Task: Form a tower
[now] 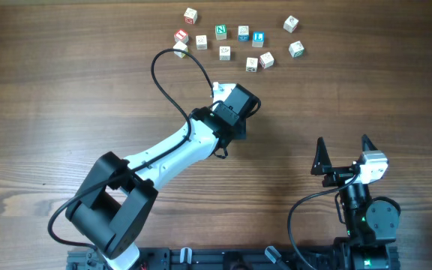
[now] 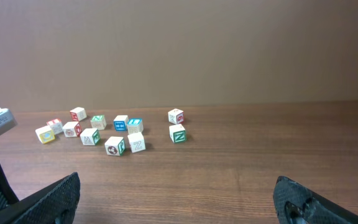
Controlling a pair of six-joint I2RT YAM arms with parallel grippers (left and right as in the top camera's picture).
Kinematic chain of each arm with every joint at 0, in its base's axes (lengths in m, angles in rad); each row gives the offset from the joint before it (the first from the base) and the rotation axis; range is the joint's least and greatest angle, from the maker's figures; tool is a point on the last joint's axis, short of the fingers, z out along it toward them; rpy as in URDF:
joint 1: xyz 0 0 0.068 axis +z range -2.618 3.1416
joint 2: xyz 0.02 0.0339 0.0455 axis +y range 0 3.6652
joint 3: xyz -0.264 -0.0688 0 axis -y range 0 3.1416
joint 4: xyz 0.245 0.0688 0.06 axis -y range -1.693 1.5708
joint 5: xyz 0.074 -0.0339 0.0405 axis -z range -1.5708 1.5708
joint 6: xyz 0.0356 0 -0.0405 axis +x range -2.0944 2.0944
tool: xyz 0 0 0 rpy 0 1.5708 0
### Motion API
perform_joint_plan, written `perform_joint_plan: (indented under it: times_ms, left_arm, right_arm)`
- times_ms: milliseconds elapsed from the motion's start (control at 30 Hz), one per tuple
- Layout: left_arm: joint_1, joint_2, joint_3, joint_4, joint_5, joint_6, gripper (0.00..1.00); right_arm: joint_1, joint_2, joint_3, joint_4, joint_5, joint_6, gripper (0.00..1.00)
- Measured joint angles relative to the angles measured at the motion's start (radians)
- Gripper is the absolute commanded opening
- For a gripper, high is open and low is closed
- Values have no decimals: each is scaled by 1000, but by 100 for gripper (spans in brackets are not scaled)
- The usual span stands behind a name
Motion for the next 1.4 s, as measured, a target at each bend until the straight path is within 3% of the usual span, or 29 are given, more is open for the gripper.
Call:
perform_joint_plan:
  times_ms: [133,167,233,433,600,700,833,1000,1167,1200,1267,1333,1400]
  left_arm:
    - [0,0,0,0,0,7,84]
    - [0,0,0,0,0,1,86]
    - [0,0,0,0,0,6,99]
    - [15,-1,44,17,2,83,100]
    - [159,-9,422,-23,37,282,100]
    - [257,12,476,67,104,349,100]
    - [282,250,480,277,151,375,100]
    - [278,483,470,406,167,362,100]
    - [278,544,470,475,167,350,97]
    - [278,552,470,484,167,349,92]
    - [278,573,472,526,160,350,70]
    - [278,579,473,537,154,346,63]
    - [278,585,473,558,142,342,46]
  right_arm:
    - [0,0,0,0,0,0,100]
    - [0,0,0,0,0,0,100]
    - [0,0,0,0,0,0,100]
    - [0,0,0,0,0,0,100]
    - [0,0,0,0,0,0,100]
    - [0,0,0,0,0,0,100]
    - [0,0,0,0,0,0,100]
    - [0,0,0,0,0,0,100]
    - [0,0,0,0,0,0,100]
    - [0,0,0,0,0,0,100]
    - [0,0,0,0,0,0,100]
    - [0,0,0,0,0,0,100]
    - [0,0,0,0,0,0,100]
